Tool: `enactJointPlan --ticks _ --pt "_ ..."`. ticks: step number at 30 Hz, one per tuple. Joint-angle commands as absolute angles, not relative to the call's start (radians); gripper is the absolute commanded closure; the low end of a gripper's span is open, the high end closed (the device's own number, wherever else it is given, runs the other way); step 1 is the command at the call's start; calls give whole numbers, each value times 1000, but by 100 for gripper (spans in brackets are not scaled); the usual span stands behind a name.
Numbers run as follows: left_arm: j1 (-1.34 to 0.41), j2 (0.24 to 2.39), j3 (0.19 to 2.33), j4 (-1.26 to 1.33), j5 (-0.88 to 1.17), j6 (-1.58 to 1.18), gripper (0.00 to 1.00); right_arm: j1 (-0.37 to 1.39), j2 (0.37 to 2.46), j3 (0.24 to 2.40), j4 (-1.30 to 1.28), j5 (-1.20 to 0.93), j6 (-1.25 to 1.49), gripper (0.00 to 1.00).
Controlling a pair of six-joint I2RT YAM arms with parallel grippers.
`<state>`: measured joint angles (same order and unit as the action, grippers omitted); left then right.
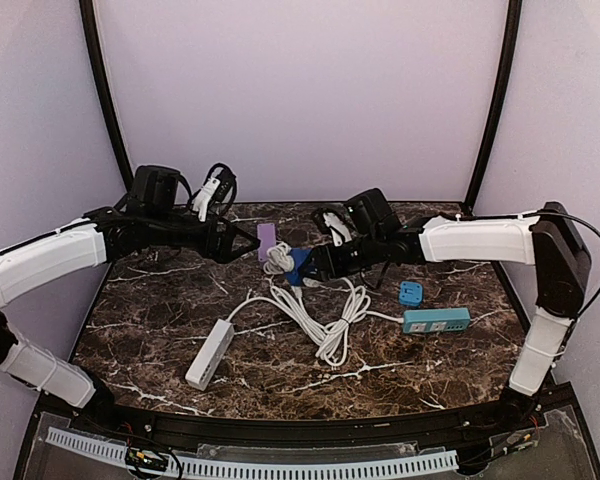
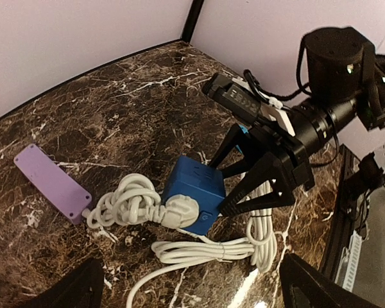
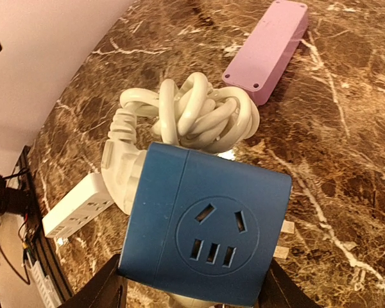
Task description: Pull the plug off the socket
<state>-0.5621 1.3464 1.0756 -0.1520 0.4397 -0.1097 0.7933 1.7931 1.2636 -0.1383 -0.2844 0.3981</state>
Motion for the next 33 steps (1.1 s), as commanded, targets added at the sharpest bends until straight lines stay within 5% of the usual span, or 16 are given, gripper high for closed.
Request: enactJointPlan --ticks 1,9,21,33 --pt "-596 1294 1051 -248 407 262 3 792 1698 1284 -99 -536 340 87" --pt "-695 1225 890 -117 309 406 6 791 1684 1294 -182 -711 319 87" --pt "-843 1201 841 -77 280 459 37 796 1685 1333 -264 -815 311 87" --pt "-903 1273 877 -107 210 488 43 816 1723 1405 -348 -841 269 87"
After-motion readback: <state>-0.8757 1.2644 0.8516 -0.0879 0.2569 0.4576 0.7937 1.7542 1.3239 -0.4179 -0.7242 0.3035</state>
